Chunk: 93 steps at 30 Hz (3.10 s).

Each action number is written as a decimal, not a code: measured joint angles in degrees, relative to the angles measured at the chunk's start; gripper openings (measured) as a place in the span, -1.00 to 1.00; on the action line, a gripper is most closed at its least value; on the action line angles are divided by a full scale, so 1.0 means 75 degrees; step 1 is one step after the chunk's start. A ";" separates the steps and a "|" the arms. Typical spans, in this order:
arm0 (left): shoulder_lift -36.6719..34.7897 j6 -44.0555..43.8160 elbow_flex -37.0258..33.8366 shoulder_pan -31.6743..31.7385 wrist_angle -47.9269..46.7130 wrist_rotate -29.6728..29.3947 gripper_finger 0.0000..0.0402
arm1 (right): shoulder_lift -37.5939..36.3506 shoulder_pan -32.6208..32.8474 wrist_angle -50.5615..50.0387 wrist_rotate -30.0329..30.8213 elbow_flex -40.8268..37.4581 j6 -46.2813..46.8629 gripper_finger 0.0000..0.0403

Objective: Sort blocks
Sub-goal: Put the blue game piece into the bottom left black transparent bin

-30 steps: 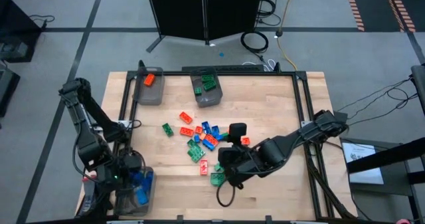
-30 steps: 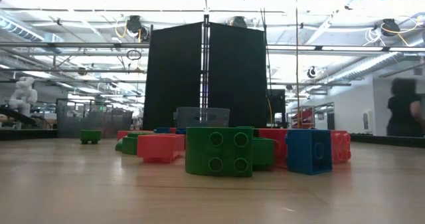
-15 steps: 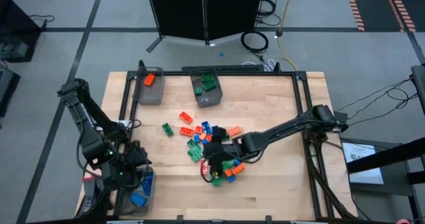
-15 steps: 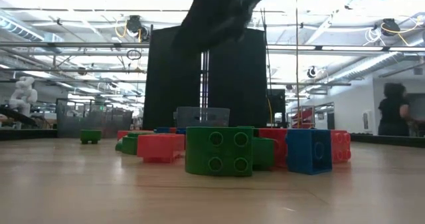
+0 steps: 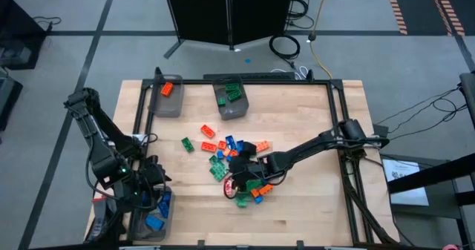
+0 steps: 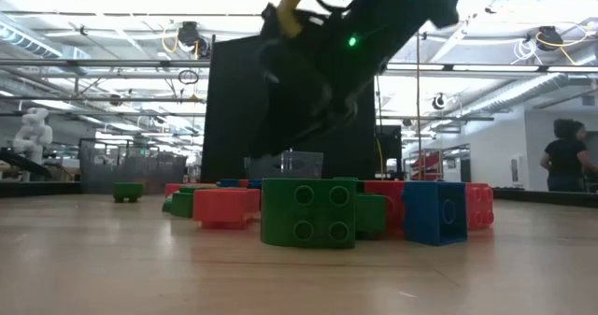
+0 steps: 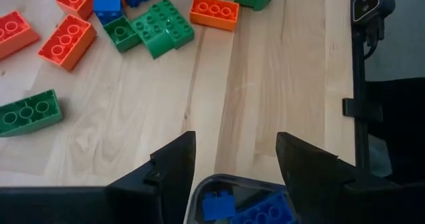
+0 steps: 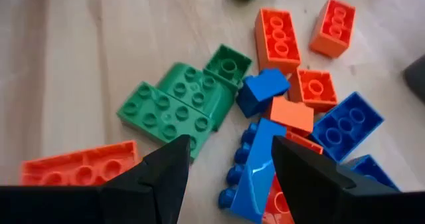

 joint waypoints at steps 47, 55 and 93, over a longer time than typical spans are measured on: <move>0.0001 0.2824 0.0000 0.0286 0.0444 -0.4426 0.05 | -0.0014 0.0278 -0.0524 -0.0361 0.2284 -0.2930 -0.62; 0.0000 0.4567 0.0000 0.0286 0.1762 -0.4259 0.05 | -0.0008 0.0514 -0.0583 0.0199 0.3152 -0.4498 -0.62; 0.0396 0.7421 0.0000 0.1975 0.3938 -0.2324 -0.19 | 0.0001 0.0615 -0.0023 0.0201 0.3224 -0.5424 -0.62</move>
